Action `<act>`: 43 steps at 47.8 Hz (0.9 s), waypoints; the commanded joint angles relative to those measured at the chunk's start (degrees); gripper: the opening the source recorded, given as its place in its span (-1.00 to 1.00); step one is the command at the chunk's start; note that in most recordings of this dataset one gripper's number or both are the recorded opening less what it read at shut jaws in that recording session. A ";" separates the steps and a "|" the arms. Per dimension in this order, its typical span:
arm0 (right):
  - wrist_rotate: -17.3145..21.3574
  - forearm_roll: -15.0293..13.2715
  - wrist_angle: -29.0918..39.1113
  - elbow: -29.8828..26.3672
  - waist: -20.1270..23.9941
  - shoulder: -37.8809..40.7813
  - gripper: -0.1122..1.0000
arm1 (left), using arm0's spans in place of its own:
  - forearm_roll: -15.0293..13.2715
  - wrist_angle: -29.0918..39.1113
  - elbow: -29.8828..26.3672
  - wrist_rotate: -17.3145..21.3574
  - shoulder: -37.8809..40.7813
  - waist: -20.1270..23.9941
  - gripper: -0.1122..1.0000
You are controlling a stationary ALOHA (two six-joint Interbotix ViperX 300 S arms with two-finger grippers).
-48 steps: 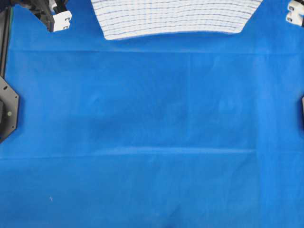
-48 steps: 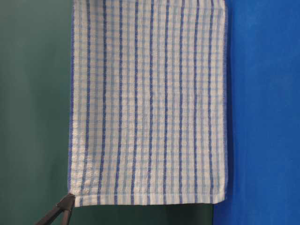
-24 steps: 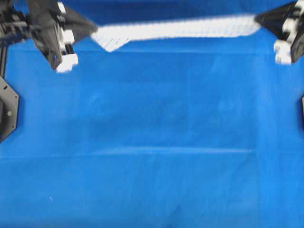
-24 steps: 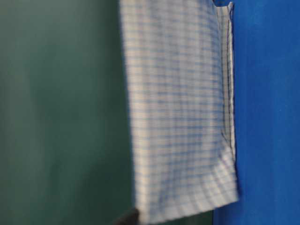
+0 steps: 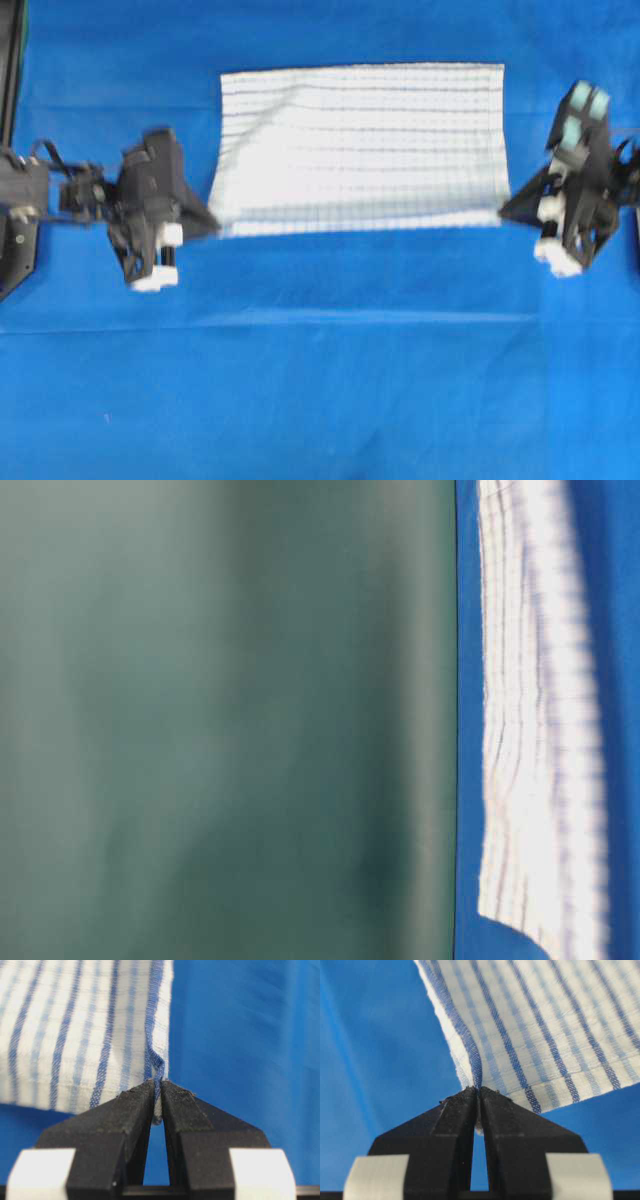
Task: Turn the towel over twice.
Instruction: 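Swing the held edge back down and lay the towel flat, then open both grippers and pull them back from the towel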
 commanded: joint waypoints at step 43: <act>9.84 -0.18 -6.06 -2.99 15.64 9.76 -0.70 | -0.09 0.62 -0.88 -7.29 2.64 -12.92 -0.68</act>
